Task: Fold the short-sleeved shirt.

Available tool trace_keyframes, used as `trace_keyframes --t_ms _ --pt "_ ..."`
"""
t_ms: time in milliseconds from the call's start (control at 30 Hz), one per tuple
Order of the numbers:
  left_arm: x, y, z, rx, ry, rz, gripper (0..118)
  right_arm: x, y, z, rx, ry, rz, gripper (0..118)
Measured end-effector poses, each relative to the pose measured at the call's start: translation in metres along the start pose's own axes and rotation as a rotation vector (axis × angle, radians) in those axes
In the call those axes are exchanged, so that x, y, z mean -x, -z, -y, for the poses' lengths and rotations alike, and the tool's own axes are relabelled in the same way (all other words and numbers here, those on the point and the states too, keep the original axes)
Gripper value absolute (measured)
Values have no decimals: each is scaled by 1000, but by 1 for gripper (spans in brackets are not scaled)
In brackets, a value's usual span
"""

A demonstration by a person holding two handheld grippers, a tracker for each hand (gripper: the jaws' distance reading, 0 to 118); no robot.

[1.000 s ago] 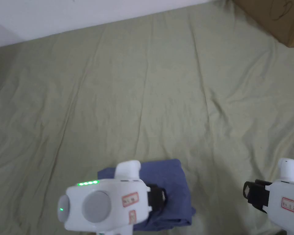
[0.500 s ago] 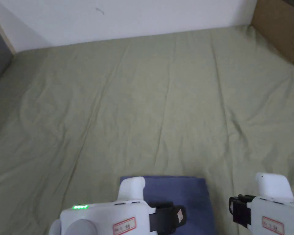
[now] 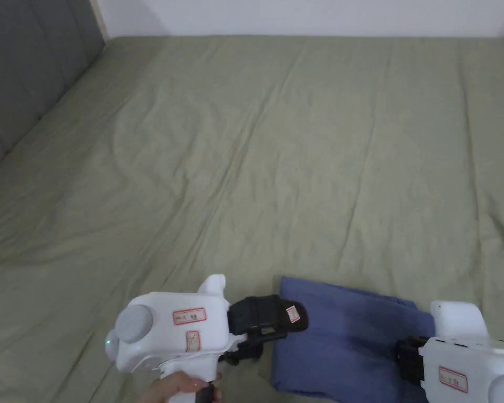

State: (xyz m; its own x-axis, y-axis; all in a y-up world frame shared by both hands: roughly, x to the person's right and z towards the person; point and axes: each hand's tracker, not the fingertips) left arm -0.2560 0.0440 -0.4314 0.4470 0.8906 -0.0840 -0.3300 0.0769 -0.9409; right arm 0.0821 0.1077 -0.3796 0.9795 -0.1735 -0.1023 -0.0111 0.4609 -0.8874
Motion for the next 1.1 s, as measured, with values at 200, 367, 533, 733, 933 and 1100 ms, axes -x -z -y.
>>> trace_keyframes --t_ms 200,367,533,733,933,1100 --pt "0 51 -15 129 -4 -4 30 10 -3 -3 7 -16 42 3" --pt "13 21 -11 96 -73 84 30 16 -21 -12 5 -3 11 3" --pt "22 -63 -38 71 46 -69 30 40 -40 -25 -60 -27 -2 3" --pt "49 -211 -110 9 134 -483 30 57 -32 -27 -62 -88 -20 3" --pt "57 -306 -175 -2 273 -1022 31 61 -21 -22 -16 -61 -4 3" --pt "66 -313 -183 -21 368 -1159 114 50 -13 -20 12 -35 16 3"
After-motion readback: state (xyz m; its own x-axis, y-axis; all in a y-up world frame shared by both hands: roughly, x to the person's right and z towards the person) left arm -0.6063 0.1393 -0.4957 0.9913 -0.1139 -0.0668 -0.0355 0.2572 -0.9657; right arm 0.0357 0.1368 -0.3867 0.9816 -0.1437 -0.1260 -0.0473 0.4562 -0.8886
